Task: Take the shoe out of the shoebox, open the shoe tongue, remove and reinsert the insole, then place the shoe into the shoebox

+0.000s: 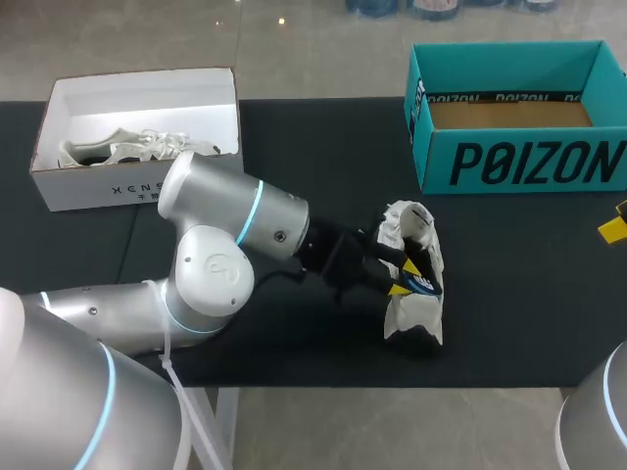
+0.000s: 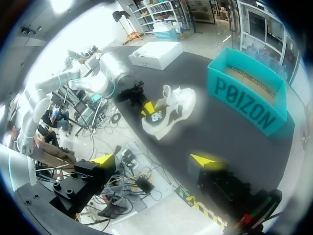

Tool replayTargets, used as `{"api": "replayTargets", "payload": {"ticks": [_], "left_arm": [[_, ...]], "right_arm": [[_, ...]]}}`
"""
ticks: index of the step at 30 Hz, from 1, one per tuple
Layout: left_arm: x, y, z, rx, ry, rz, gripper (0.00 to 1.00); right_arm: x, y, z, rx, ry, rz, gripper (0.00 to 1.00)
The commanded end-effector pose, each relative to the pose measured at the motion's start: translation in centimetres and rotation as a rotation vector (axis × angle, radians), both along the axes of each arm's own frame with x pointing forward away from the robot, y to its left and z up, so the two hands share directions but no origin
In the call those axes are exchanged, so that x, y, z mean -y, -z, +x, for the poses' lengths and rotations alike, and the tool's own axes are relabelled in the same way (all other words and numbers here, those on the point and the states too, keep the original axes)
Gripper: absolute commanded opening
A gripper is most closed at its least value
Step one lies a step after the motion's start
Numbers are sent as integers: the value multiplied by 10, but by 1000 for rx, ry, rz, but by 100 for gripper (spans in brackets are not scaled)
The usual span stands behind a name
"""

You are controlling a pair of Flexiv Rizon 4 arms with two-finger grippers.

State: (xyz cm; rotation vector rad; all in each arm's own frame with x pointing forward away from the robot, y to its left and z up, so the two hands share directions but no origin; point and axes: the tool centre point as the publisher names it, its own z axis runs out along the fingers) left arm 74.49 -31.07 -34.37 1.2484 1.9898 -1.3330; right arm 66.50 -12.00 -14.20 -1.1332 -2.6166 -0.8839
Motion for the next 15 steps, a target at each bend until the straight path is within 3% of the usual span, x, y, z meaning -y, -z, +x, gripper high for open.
{"api": "replayTargets", "payload": {"ticks": [1,3,15], "left_arm": [[4,0,3,-2,3,0,14],[4,-1,4,-2,5,0,0],[3,5,15,22,49,38,0]], "right_arm": [[0,1,1,-3,-1,-2,100],[0,1,1,-3,-1,-2,100],[0,1,1,-3,-1,-2,100]]}}
